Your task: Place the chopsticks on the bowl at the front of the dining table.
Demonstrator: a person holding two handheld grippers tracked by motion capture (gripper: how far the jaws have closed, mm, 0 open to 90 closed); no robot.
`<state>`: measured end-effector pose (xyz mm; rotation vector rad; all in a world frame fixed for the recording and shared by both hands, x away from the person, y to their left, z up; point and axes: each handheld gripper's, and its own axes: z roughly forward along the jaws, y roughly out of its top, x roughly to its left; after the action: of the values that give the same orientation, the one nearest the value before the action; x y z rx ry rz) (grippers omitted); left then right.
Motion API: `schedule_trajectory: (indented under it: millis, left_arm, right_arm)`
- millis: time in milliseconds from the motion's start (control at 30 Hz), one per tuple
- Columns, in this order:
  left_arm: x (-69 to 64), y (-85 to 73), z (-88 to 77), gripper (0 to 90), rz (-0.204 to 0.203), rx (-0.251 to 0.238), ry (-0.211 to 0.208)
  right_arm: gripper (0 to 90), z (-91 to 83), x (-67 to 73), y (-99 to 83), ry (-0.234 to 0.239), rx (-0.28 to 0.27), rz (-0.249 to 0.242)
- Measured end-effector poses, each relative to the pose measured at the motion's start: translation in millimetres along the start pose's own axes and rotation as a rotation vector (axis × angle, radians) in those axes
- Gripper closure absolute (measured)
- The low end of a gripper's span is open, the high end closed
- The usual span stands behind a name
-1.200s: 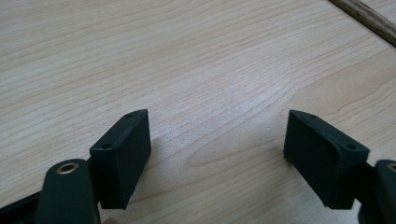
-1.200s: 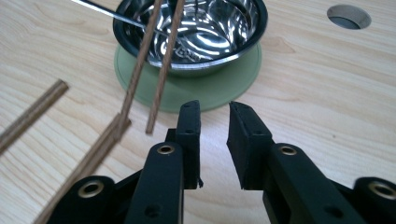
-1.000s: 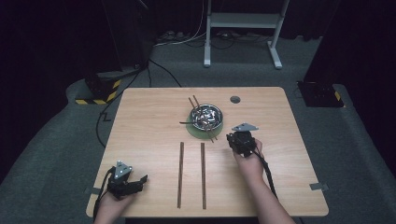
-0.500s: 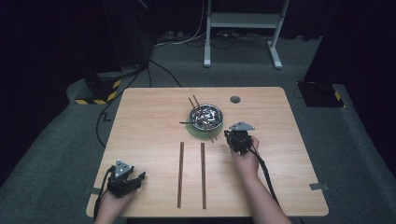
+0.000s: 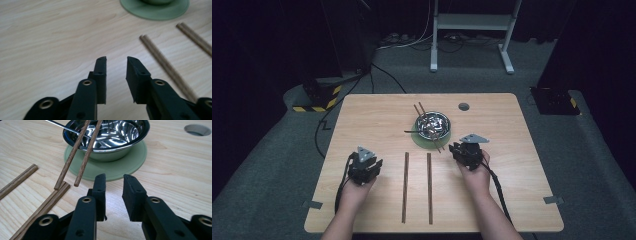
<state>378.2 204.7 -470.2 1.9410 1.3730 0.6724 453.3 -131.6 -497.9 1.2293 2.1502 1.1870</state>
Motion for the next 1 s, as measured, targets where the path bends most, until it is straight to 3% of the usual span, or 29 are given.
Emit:
schedule_trajectory:
  millis: [67,233,367,467,633,800,1000]
  left_arm:
    - [-7.1,7.3,6.2,63.8,-0.020,0.005,0.002]
    - [-27.4,22.0,24.8,62.5,0.000,0.001,-0.012]
    - [-44.1,33.6,37.6,65.5,-0.021,-0.004,-0.041]
    - [-56.3,41.5,44.0,66.6,0.013,-0.019,-0.046]
    - [-69.4,51.2,55.6,66.7,0.027,-0.028,-0.049]
    - [-83.4,57.0,68.7,67.8,0.054,-0.045,-0.058]
    - [-94.0,64.0,82.1,69.6,0.081,-0.027,-0.060]
  right_arm:
    - [65.5,-1.8,-0.4,-0.1,-0.006,-0.007,0.000]
    - [61.0,-0.3,1.1,-0.7,-0.004,-0.009,-0.009]
    - [59.8,-0.1,2.7,-0.8,-0.016,-0.018,-0.003]
    - [57.4,-0.6,2.6,0.3,-0.029,-0.023,0.002]
    - [51.0,-3.8,5.0,1.1,-0.003,-0.040,0.008]
    - [47.7,-2.7,6.8,0.8,-0.012,-0.039,-0.004]
    - [43.2,-0.7,4.1,0.3,-0.031,-0.025,0.008]
